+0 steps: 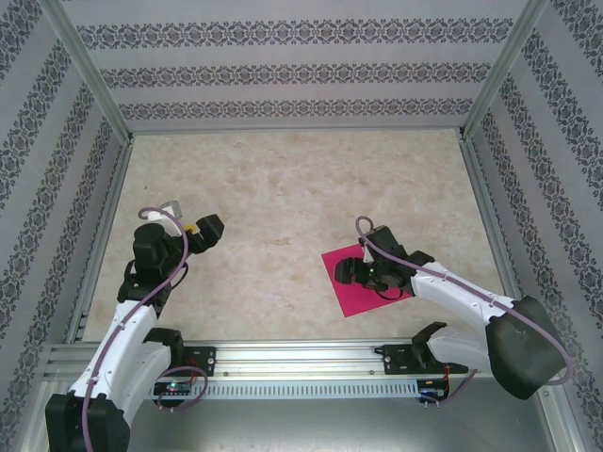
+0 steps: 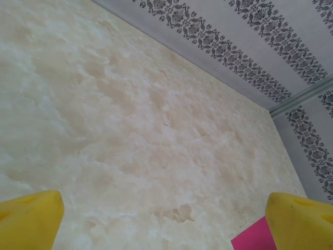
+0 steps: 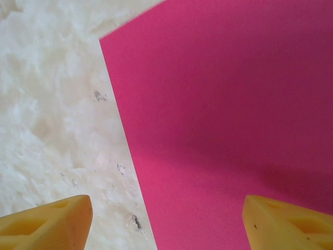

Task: Fold a paper plane with a square sheet of paper (pick it up from the middle)
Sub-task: Move the square sheet of paper to the center of the table.

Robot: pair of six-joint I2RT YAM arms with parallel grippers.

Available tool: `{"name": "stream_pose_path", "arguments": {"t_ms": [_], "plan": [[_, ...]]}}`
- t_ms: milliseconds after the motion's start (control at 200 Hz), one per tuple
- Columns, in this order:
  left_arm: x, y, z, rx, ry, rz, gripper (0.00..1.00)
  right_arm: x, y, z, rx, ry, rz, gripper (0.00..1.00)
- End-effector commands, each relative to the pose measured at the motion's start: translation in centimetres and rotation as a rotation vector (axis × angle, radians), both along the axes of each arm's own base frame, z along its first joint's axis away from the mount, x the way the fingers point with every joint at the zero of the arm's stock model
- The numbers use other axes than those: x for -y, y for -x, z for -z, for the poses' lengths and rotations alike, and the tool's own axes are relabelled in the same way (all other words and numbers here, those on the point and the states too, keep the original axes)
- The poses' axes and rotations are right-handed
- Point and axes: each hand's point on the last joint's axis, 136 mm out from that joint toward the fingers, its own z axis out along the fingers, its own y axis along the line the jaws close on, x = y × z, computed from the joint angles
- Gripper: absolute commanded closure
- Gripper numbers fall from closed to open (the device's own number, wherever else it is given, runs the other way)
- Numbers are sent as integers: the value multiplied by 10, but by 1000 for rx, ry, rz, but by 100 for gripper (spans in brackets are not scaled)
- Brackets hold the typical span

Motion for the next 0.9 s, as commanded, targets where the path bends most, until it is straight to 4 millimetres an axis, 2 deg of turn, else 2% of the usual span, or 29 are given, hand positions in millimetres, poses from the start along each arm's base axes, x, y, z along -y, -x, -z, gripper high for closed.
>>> {"name": "stream_pose_path", "arguments": {"t_ms": [0,160,360,455,565,694,799,899], "plan": [[8,2,4,-13,38,43,0,-3,5,11,-12,3,10,24],[16,5,22,-96,21,86,0,-1,9,29,-51,32,23,26],[32,6,50,-209,6,152,0,-21,-1,39,-58,33,10,26],[46,7,55,-230,5,198,0,-37,-10,40,-55,24,5,26],[60,8,58,-247,-32,241,0,-61,-24,35,-38,23,6,26],[76,11,62,-272,-64,289,0,-89,-41,19,-13,16,-13,27],[85,14,65,-295,-96,320,0,-85,-54,2,32,74,9,30],[90,17,67,-311,-119,347,0,-88,-62,-13,54,12,5,30]]}}
